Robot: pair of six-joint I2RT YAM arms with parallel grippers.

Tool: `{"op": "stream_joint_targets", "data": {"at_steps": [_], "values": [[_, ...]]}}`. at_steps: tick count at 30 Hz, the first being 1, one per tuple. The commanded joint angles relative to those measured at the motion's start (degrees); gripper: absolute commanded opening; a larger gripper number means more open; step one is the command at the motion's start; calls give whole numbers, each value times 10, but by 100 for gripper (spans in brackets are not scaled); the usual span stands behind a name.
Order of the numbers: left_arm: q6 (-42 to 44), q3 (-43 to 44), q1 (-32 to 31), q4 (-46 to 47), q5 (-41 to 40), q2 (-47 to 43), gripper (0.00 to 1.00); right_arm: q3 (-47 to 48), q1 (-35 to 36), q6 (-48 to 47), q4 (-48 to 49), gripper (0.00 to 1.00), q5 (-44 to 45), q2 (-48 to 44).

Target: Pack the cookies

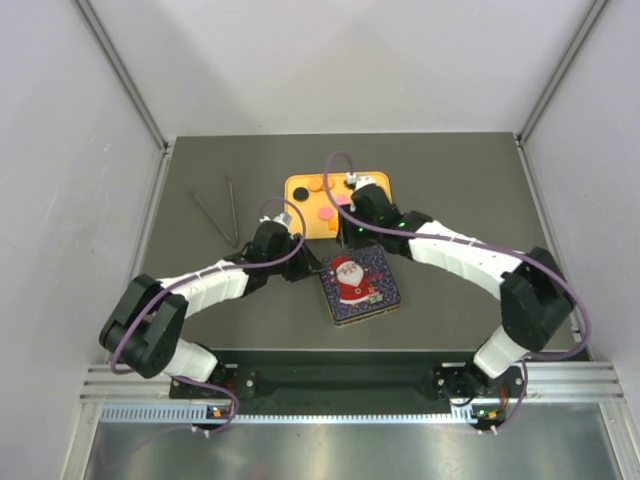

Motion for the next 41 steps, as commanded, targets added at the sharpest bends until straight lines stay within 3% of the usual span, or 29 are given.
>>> {"op": "stream_joint_targets", "data": {"at_steps": [1,4,6,9,11,13,21,30,41], "values": [[88,35,3,-168,-73,-5,7,7,-34,-15,6,43,0,-92],[109,81,3,-198,-80,-24,20,5,-68,-16,1,54,-8,-145],[125,119,3,-229,-77,-36,36,2,-95,-16,-9,66,-17,-183],[149,158,3,-267,-86,-60,49,-16,-124,-19,-20,81,-15,-242],[167,174,3,-285,-93,-82,55,-37,-138,-20,-25,99,-15,-276],[176,196,3,-308,-98,-96,61,-51,-150,-25,-34,100,-14,-324],[216,209,3,-327,-123,-181,64,-126,-157,-15,-75,100,42,-454],[237,191,3,-345,-149,-239,65,-169,-156,-15,-94,100,74,-505],[244,194,3,-349,-140,-241,65,-178,-156,-15,-94,100,98,-521]]}}
